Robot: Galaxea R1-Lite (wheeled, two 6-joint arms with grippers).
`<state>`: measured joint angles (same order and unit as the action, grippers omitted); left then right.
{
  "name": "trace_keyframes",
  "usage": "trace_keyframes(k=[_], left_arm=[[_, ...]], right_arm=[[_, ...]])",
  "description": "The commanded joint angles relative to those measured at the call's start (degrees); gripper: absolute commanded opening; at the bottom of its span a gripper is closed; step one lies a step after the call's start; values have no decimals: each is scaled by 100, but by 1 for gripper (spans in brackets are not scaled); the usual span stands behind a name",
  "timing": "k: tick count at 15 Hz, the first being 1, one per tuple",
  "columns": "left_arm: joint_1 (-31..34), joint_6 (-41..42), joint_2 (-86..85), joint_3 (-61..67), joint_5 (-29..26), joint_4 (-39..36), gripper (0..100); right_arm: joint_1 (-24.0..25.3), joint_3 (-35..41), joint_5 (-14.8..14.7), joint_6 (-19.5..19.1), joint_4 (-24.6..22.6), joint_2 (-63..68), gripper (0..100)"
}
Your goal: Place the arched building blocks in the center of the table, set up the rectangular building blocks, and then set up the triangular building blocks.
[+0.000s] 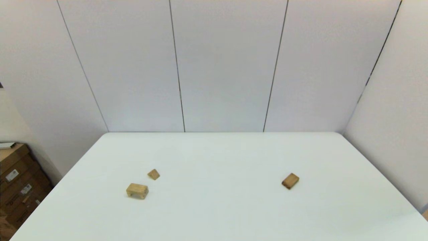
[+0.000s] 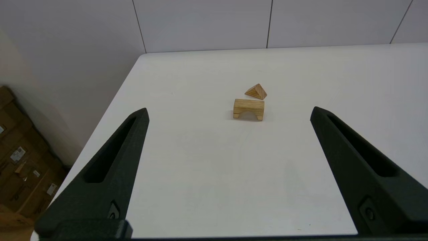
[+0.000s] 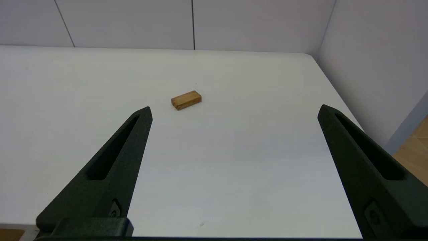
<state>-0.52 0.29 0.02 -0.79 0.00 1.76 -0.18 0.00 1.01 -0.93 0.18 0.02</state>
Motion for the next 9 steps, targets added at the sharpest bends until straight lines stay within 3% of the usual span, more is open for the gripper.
trace_keyframes(k=[1,5,9], left_arm=[[0,59,-2,0,18,9,100],[0,138,-2,-158,-44,194,100],[-9,120,437,-1766,-659,1855,100]], right_arm=[[1,0,4,-4,-1,-2,100],[1,0,4,-4,-1,-2,100],[1,0,4,-4,-1,-2,100]])
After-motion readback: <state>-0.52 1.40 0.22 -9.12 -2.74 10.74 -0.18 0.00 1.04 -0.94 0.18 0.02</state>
